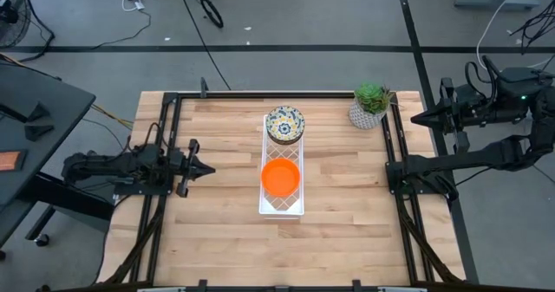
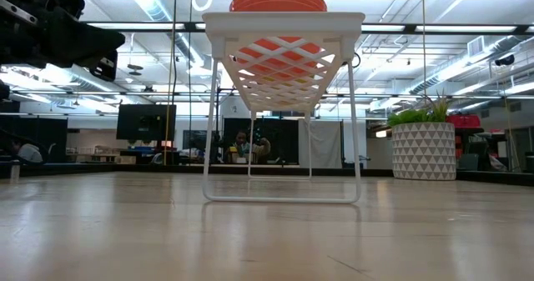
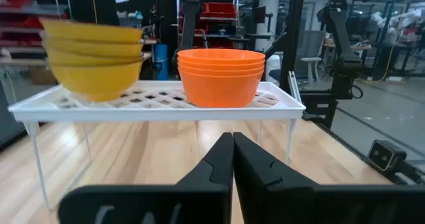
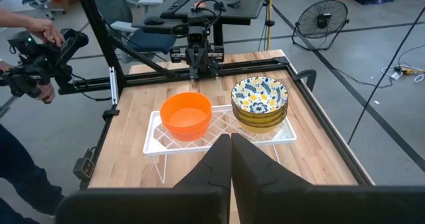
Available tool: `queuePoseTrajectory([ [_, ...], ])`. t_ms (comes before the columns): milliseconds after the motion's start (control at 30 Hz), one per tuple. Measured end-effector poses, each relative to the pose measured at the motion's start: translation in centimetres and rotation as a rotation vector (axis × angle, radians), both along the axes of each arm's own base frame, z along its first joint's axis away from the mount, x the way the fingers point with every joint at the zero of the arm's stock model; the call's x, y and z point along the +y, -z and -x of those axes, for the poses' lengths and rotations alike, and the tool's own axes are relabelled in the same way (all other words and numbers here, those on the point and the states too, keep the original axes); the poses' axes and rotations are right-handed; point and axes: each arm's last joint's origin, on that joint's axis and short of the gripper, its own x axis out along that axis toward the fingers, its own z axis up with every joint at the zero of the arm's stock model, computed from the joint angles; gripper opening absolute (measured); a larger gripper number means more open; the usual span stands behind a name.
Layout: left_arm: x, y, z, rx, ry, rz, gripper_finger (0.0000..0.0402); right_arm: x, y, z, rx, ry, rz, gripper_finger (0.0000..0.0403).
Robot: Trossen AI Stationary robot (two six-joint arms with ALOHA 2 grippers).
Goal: Pick & Place Mini bowls
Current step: Return to Home Position
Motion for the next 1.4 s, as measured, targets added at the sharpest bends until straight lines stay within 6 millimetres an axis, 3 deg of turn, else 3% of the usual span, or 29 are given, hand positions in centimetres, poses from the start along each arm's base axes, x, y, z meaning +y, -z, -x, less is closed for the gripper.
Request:
queuePoseTrajectory([
  [233, 0.0, -0.21, -0.01, -0.022, 0.0, 0.011, 0.003, 0.0, 0.0, 0.0, 0.0, 0.0, 0.0, 0.0011],
  [1400, 0.02, -0.58, 0.02, -0.061, -0.007, 0.012, 0.0032, 0.0, 0.0, 0.0, 0.0, 0.0, 0.0, 0.0011],
])
